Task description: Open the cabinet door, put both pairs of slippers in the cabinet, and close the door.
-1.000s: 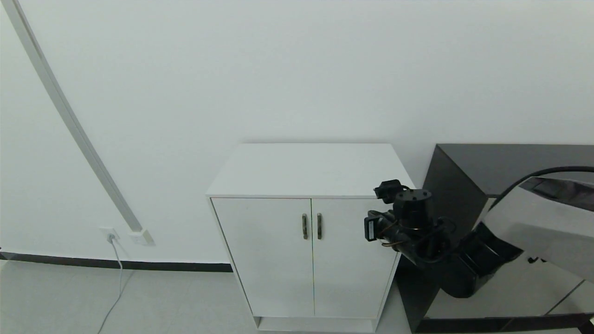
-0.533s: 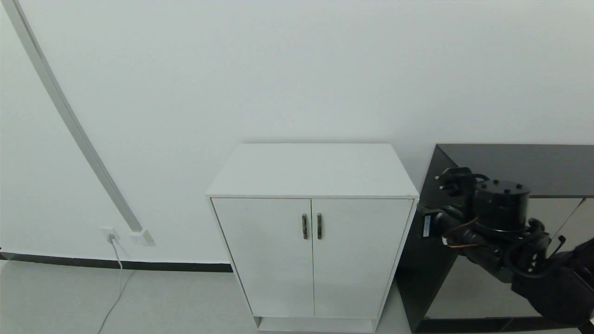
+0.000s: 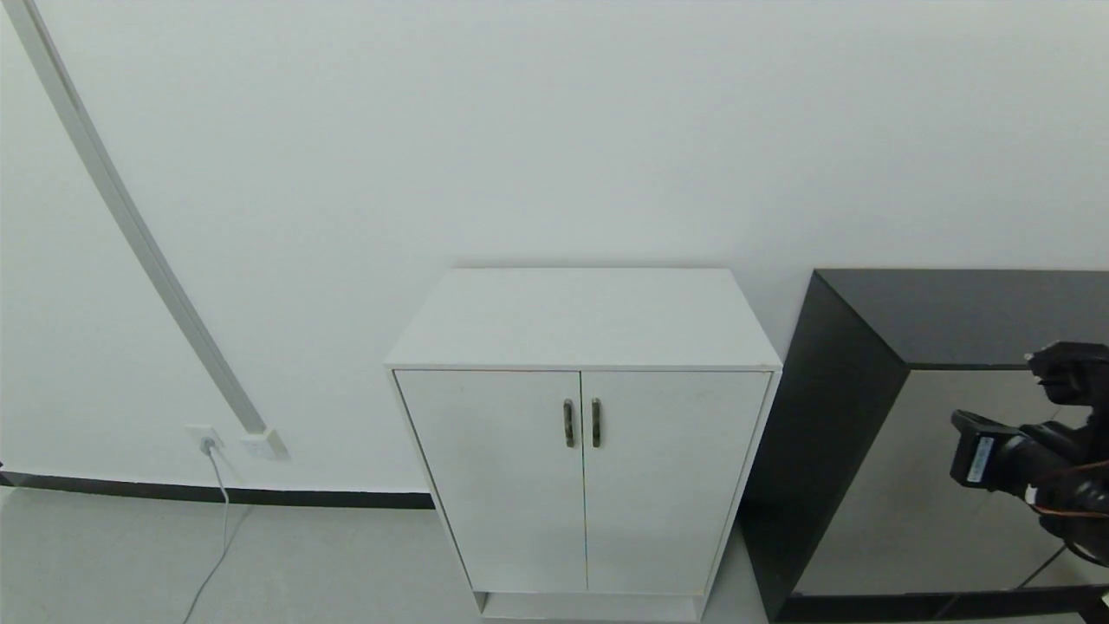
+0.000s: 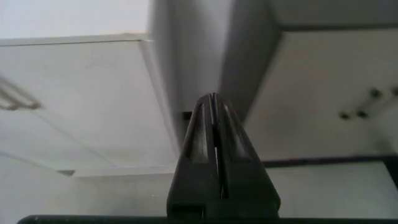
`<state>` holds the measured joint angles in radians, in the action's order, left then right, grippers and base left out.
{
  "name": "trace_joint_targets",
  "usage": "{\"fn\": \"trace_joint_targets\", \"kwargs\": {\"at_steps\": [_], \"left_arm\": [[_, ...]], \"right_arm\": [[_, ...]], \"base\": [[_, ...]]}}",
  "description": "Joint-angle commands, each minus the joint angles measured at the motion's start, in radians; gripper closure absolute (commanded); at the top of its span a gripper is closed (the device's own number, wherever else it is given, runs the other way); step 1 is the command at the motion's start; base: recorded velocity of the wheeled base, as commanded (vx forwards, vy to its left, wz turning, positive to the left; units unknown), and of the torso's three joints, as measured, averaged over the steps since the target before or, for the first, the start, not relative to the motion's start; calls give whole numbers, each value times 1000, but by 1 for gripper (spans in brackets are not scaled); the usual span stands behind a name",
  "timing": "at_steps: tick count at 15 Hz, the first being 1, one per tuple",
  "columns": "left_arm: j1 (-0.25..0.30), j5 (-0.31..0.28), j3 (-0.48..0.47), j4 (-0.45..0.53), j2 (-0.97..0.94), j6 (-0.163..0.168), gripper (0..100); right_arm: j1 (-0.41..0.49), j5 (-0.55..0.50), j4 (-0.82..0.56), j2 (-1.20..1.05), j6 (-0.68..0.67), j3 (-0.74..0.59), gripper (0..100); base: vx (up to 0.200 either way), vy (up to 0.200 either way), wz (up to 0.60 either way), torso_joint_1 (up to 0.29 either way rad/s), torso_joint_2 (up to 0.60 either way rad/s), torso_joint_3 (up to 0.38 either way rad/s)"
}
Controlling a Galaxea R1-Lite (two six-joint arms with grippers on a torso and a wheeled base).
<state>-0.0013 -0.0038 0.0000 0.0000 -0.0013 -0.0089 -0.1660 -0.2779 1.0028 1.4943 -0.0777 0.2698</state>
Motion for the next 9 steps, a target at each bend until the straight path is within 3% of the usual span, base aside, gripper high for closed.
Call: {"fn": "trace_joint_targets", "kwargs": {"at_steps": [1, 6, 9], "left_arm": [[0, 1, 0, 0, 1, 0, 100], [0, -1, 0, 0, 1, 1, 100], [0, -1, 0, 0, 1, 1, 100]], "right_arm": [[74, 2, -3, -124, 1, -83, 100], [100, 14, -9, -322, 32, -265, 100], [98, 46, -179, -457, 36, -270, 100]], "base": [[0, 0, 0, 0, 0, 0], [0, 0, 0, 0, 0, 0], [0, 0, 0, 0, 0, 0]]}}
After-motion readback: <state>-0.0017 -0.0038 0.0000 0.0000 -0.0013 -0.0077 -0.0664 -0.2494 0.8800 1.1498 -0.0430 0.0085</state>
